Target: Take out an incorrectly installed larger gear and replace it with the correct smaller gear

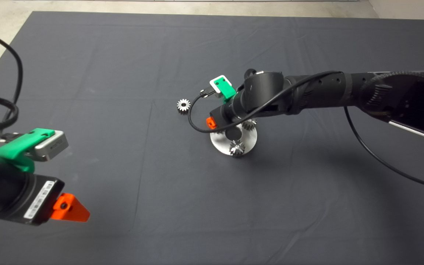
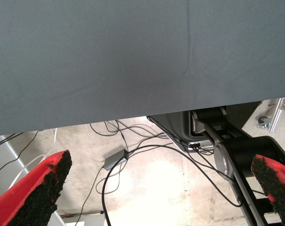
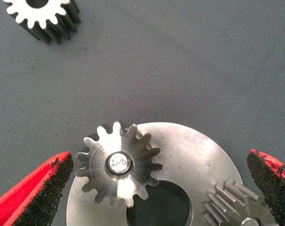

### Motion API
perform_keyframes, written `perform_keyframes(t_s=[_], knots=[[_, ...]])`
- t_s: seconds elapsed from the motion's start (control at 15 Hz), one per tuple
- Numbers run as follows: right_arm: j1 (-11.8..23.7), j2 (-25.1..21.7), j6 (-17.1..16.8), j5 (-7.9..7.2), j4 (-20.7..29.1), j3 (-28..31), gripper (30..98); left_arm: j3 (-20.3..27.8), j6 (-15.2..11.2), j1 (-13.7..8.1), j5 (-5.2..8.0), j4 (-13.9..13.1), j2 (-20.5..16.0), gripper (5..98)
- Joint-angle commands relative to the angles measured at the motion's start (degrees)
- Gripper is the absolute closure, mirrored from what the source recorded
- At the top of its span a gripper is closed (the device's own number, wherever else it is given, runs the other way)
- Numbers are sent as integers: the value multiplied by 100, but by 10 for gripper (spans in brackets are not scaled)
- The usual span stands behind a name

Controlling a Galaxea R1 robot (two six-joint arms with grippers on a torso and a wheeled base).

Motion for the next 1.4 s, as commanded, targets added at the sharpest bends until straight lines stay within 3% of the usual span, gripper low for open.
perform_keyframes(t_s=[0.0,0.2,0.6,1.33], knots=[[128,56,49,14,-177,52,308,52,1,-21,134,9,45,55],[110,56,67,41,-177,79,308,52,1,-22,106,9,45,55],[-86,56,429,49,-186,123,308,61,1,-21,90,9,45,55],[-268,65,533,67,-502,68,308,61,1,-21,92,16,36,55]])
